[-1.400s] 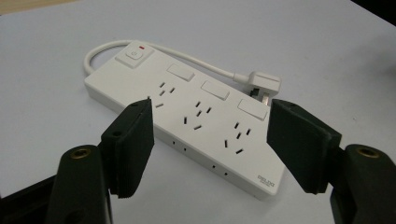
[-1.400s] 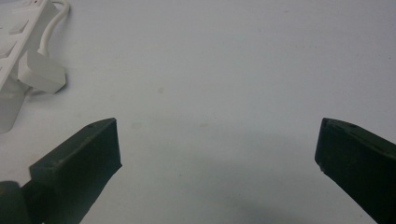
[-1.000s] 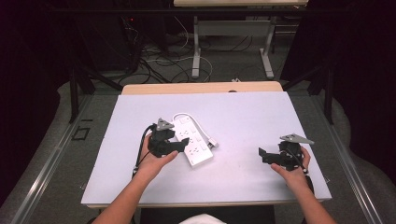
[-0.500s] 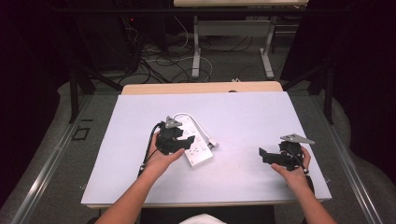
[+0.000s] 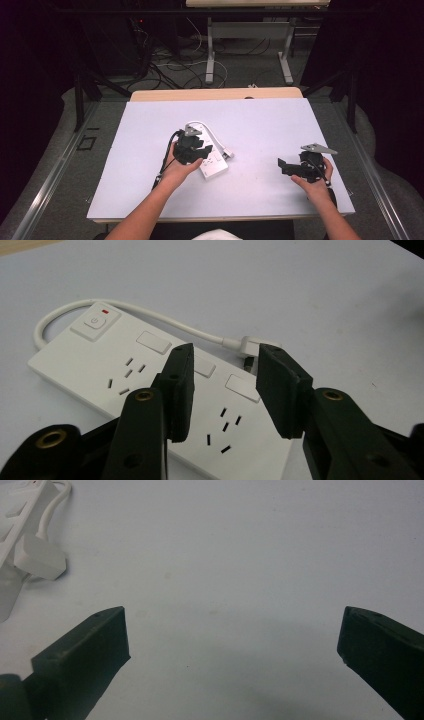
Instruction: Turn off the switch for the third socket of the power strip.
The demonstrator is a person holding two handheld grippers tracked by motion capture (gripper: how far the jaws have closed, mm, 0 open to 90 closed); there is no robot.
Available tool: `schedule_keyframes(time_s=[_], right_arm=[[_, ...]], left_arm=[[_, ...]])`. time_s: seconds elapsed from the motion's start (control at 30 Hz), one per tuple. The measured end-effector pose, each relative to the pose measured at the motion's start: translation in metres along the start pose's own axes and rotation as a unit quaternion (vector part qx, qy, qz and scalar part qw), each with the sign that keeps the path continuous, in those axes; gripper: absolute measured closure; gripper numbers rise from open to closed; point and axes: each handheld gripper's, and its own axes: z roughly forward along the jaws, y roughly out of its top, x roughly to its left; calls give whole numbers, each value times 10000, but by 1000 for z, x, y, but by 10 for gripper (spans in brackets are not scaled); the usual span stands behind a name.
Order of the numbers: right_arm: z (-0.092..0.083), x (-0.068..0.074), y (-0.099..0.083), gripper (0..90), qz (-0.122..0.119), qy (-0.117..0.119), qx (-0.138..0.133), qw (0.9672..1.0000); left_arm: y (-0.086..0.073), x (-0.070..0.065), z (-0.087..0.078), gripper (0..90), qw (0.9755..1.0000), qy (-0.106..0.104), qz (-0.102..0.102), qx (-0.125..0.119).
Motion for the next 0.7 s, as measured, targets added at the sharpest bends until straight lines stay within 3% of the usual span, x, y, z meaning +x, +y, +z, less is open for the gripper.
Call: schedule_keyframes(time_s=[0.33, 0.7], right_arm=[[0, -1, 0, 0, 8, 5, 17, 10000], [0, -1, -1, 0, 38, 24, 30, 10000]], left_arm=[[1, -4, 11, 660, 9999, -17, 69, 139], [-1, -11, 26, 699, 9986, -144, 347, 367]])
